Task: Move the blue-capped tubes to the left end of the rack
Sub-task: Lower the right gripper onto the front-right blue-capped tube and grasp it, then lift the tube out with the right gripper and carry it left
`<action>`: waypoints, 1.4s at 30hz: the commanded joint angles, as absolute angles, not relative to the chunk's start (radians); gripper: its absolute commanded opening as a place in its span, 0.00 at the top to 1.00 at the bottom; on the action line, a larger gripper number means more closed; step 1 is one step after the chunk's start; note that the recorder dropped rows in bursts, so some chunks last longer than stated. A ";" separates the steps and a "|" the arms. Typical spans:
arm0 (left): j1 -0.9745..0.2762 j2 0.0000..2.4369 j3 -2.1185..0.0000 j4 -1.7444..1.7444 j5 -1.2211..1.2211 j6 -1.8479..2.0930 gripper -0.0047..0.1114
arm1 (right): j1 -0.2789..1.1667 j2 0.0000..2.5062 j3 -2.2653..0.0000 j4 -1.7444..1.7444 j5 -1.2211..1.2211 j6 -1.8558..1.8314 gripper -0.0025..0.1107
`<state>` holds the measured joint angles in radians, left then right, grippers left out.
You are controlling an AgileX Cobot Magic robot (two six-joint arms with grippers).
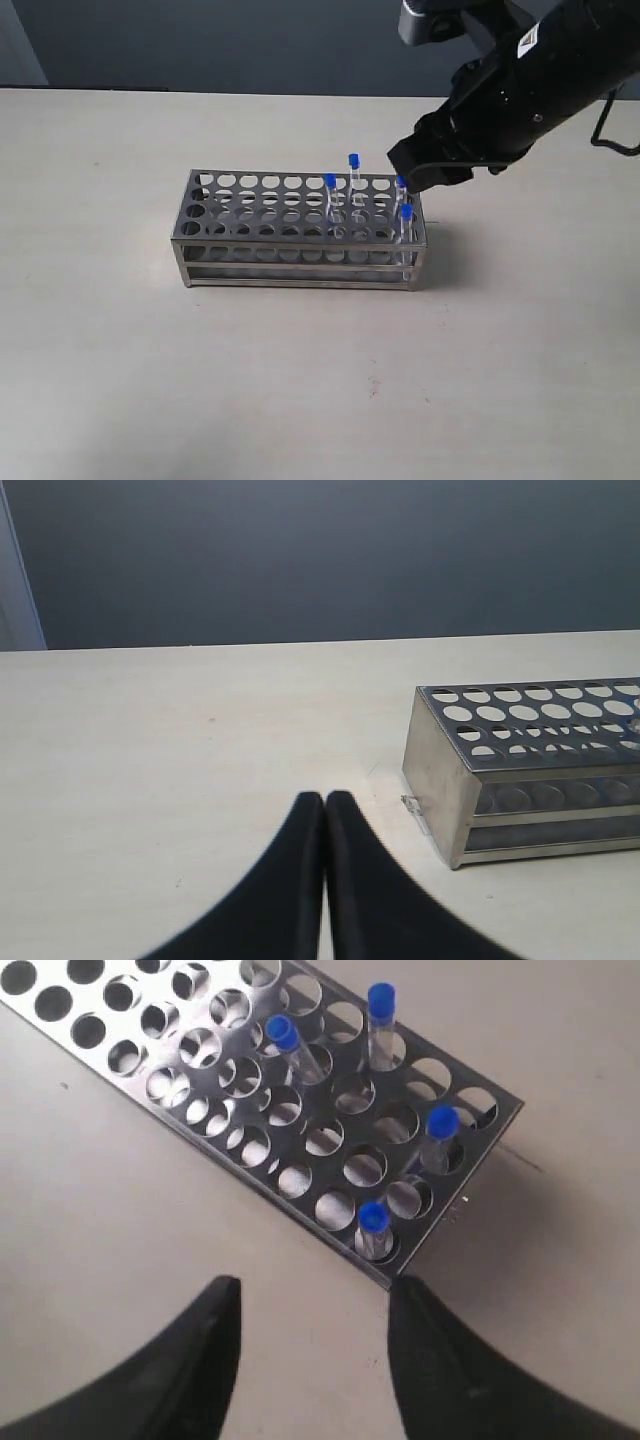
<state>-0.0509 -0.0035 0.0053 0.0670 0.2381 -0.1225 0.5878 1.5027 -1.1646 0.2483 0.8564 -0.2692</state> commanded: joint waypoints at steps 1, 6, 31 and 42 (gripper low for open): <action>-0.062 0.000 0.000 0.068 0.231 -0.123 0.95 | 0.590 1.553 -1.170 0.314 0.861 -0.279 0.56; -0.062 0.000 0.000 0.068 0.231 -0.123 0.95 | 0.590 1.624 -1.170 0.327 0.826 -0.279 0.58; -0.062 0.000 0.000 0.068 0.231 -0.123 0.95 | 0.590 1.749 -1.170 0.208 0.717 -0.270 0.98; -0.062 0.000 0.000 0.068 0.231 -0.123 0.95 | 0.590 1.624 -1.171 0.208 0.724 -0.270 0.98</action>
<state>-0.0509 -0.0035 0.0053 0.0670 0.2381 -0.1225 0.5904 1.6807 -1.1646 0.2112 0.7201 -0.2695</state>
